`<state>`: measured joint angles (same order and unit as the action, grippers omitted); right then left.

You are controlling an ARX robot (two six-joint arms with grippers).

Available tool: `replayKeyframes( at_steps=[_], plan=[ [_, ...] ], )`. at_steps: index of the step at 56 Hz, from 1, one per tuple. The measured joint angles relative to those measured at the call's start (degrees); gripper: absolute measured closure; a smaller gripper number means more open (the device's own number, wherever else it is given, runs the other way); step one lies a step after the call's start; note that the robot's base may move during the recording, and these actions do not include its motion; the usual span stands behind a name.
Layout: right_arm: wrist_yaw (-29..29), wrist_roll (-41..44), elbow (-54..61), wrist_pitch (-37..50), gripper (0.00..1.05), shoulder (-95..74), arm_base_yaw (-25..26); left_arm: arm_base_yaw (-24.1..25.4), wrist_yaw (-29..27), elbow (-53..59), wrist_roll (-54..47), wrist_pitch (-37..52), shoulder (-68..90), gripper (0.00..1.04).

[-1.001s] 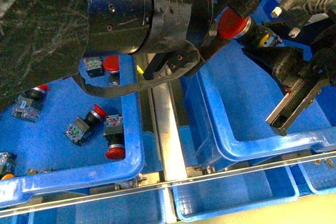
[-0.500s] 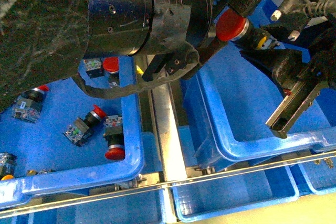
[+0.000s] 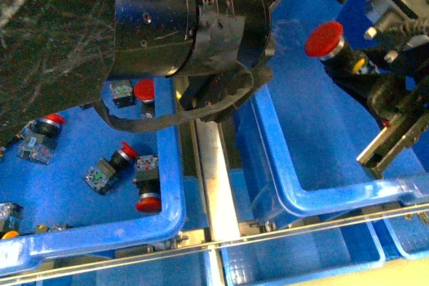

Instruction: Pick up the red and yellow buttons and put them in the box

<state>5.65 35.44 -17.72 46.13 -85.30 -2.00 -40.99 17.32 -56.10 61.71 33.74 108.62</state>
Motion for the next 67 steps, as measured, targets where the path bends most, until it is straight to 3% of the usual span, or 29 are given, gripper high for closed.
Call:
replayKeyframes(
  at_steps=[34, 57, 67],
  plan=[
    [1.3, -0.5, 3.3, -3.6, 0.77, 5.2, 6.1, 3.6, -3.5, 9.5, -7.6, -2.2, -5.6, 0.08],
    [0.3, -1.1, 3.5, -5.4, 0.77, 6.9, 5.5, 9.9, -6.8, 10.1, -20.0, -4.2, -9.3, 0.08],
    [-0.8, -1.2, 3.5, -6.4, 0.77, 7.1, 4.8, 12.6, -11.8, 9.1, -28.4, -6.4, -9.3, 0.08]
  ],
)
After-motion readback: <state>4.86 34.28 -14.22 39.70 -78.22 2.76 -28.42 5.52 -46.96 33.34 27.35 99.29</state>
